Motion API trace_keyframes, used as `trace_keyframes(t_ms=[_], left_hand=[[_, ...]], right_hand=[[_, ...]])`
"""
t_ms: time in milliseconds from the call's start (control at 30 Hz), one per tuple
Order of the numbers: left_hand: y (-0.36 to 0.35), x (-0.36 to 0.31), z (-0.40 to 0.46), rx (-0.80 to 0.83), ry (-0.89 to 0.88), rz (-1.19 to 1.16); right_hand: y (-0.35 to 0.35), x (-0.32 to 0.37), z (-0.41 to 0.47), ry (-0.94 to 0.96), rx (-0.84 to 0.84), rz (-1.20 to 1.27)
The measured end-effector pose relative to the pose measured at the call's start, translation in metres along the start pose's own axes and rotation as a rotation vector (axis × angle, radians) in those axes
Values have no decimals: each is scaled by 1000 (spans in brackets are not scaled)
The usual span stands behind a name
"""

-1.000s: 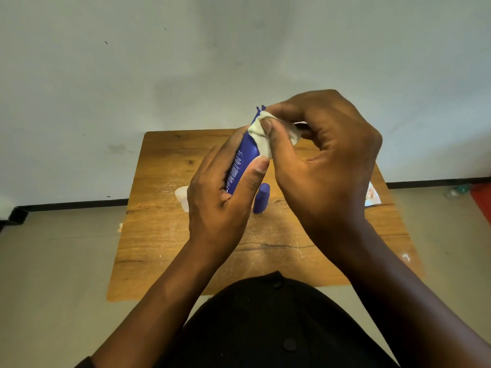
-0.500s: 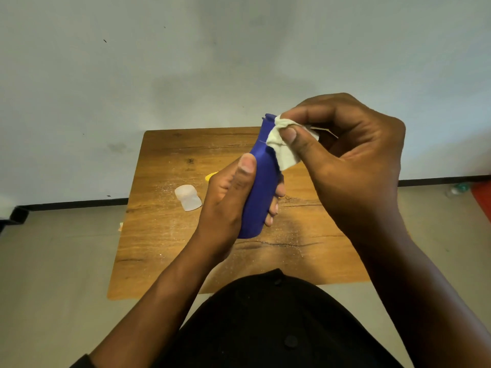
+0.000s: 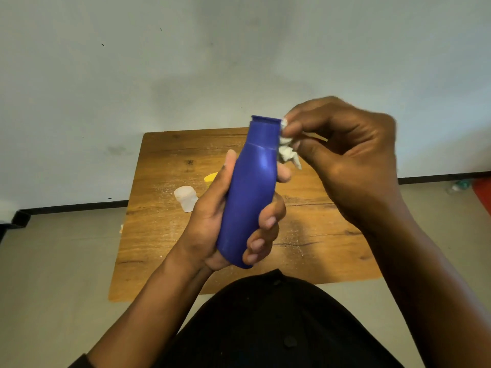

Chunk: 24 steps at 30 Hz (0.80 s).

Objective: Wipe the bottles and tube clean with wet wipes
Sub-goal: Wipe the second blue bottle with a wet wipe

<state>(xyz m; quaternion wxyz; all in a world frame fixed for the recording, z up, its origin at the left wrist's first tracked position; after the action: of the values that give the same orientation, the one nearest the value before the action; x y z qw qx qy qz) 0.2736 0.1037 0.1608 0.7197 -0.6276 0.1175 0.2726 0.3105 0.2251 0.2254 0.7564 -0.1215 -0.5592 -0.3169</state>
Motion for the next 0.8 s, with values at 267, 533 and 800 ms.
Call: trace_keyframes(t_ms=[267,533,800], left_hand=[[-16,-13,13,118,-60,-253],[3,-13,10,5,-88,-309],[15,-10,3,-39,-96,-284]], right_hand=[[-5,-26,-10,-230,-108,120],[10,25,1,-19,-137,143],[-26,40,-19,181,-42,-321]])
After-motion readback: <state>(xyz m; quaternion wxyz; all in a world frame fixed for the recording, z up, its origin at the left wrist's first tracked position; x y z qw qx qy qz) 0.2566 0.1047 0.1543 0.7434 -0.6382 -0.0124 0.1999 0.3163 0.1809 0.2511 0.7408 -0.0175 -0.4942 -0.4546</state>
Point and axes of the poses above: each hand's wrist, its own z-axis towards the middle knuckle, its own y-axis out of the back of the hand, x = y × z, the point moved 7 cm from there along z, towards the middle knuckle, and after that the axes turned 10 degrees about -y, right-handed, at the moved point
